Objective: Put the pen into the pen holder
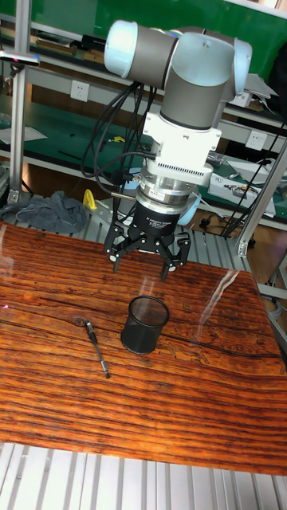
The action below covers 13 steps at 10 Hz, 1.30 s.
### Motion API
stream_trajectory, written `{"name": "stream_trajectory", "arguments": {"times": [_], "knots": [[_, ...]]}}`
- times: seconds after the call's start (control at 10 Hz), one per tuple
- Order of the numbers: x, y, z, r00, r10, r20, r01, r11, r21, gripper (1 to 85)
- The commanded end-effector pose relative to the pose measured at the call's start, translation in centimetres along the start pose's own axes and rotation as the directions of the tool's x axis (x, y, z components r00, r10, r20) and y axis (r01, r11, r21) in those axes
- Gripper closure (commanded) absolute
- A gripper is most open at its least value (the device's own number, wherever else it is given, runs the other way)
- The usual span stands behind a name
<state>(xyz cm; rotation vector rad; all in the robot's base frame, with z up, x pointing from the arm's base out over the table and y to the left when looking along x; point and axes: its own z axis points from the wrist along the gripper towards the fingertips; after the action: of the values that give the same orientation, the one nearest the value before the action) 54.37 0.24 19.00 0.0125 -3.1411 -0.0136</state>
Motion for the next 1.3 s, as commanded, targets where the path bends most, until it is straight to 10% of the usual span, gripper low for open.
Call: {"name": "stream_trajectory", "arguments": {"times": [0.0,1.2], "knots": [[-0.54,0.74,-0.01,0.999,-0.037,0.022,0.038,0.999,-0.019,84.3],[-0.63,0.68,0.11,0.999,-0.039,0.026,0.039,0.999,-0.008,84.3]]}}
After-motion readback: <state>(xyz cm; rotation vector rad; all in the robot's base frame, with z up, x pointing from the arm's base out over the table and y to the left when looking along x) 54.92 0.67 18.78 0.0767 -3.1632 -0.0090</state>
